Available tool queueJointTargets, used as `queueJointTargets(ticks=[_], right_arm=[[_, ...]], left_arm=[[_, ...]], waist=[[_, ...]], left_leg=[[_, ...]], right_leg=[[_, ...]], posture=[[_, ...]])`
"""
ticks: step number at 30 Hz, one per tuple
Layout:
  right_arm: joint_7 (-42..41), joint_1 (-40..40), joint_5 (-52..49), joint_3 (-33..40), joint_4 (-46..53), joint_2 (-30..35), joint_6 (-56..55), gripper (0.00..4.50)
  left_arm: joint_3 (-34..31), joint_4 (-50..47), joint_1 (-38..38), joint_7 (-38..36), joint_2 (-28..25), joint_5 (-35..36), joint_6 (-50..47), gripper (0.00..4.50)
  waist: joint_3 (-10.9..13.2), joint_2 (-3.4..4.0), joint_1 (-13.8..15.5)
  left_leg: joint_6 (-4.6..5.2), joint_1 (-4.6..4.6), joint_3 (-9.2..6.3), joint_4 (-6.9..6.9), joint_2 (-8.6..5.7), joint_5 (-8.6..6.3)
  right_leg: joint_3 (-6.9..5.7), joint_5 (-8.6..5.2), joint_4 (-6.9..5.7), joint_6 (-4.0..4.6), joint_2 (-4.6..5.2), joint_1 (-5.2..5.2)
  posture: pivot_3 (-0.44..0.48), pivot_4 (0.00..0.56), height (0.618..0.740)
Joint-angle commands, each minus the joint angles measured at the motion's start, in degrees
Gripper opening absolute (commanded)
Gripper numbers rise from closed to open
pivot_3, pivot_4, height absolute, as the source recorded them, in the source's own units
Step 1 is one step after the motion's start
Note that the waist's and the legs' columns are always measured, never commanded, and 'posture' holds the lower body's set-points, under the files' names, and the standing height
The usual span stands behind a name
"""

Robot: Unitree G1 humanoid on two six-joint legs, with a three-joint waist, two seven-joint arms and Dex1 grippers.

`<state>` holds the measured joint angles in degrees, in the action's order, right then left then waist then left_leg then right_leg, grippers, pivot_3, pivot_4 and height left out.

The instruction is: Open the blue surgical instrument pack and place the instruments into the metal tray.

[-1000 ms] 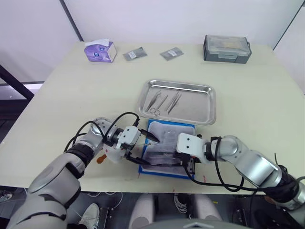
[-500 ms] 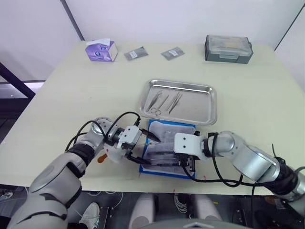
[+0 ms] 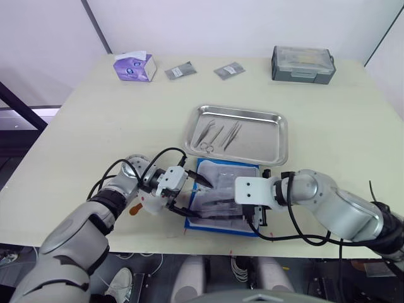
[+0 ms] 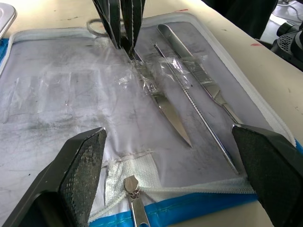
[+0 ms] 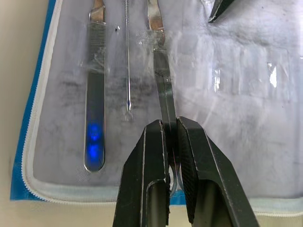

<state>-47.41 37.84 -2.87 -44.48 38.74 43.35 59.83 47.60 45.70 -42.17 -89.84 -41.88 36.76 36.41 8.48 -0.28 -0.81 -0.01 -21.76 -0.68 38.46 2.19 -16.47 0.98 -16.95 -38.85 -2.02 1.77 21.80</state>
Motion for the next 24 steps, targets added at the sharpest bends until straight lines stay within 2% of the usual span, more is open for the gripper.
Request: queueJointTargets(ticks=[1, 24], right_arm=[[-0.3, 1.29, 0.2, 2.83, 2.87, 0.67, 0.17, 0.03], [-3.4, -3.08, -7.97, 16.64, 10.52, 11.43, 3.35, 0.03]], left_arm=[[1.71, 2.93, 1.35, -2.66, 0.31, -3.64, -0.47, 4.5], [1.64, 2.81, 1.27, -2.66, 0.65, -3.57, -0.79, 4.5]], waist=[[0.0, 0.0, 0.02], [0.03, 0.01, 0.11]], left_leg=[[0.0, 0.0, 0.0, 0.0, 0.0, 0.0], [0.0, -0.06, -0.02, 0.0, -0.03, 0.0]], right_leg=[[0.0, 0.0, 0.0, 0.0, 0.0, 0.0], [-0.04, 0.0, 0.04, -0.01, 0.06, 0.01]], posture=[[0.0, 0.15, 0.74], [0.0, 0.15, 0.74]])
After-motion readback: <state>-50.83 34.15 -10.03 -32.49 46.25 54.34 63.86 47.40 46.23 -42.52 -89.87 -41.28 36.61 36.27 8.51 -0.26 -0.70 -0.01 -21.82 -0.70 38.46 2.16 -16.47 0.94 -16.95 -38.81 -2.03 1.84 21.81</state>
